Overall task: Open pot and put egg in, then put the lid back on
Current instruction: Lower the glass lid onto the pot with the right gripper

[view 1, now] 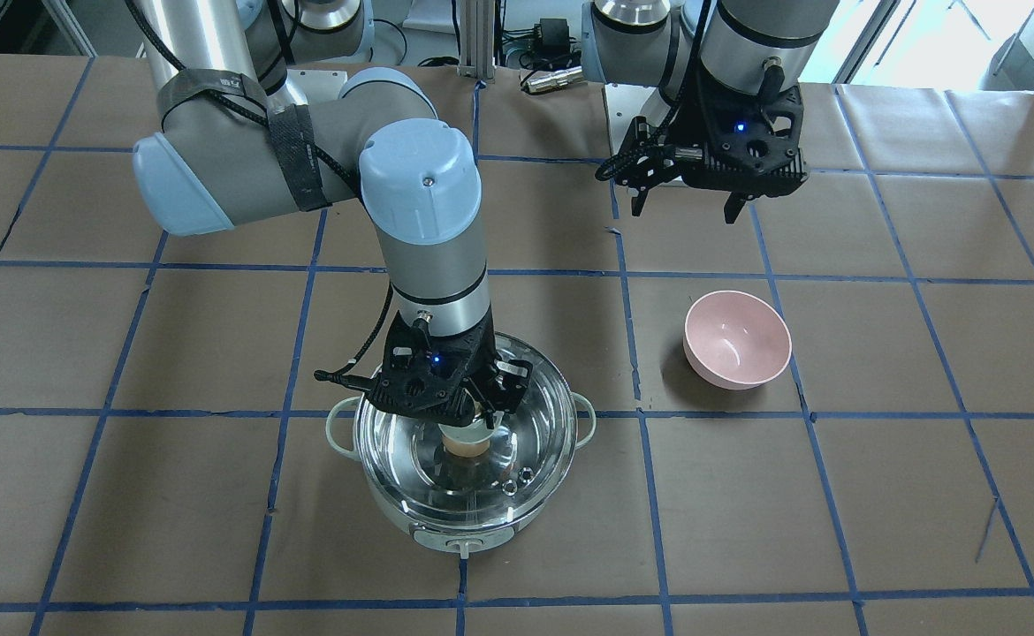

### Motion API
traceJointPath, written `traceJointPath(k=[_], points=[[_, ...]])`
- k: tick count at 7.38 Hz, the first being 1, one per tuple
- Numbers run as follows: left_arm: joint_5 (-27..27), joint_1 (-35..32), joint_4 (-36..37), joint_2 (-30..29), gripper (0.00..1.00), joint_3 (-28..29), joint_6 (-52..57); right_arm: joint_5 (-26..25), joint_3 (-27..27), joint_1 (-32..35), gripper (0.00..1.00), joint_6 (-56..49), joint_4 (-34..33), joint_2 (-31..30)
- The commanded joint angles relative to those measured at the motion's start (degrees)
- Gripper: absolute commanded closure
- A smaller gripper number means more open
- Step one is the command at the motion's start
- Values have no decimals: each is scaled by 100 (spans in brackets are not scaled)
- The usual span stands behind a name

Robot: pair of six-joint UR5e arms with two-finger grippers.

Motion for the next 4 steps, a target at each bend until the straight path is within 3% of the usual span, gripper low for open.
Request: traceJointPath(k=[1,4], points=[[18,1,0,9,0,7,0,-25,54,1,55,-13,-1,-22],[18,1,0,18,0,7,0,-34,54,-8,52,-48,-1,-22]])
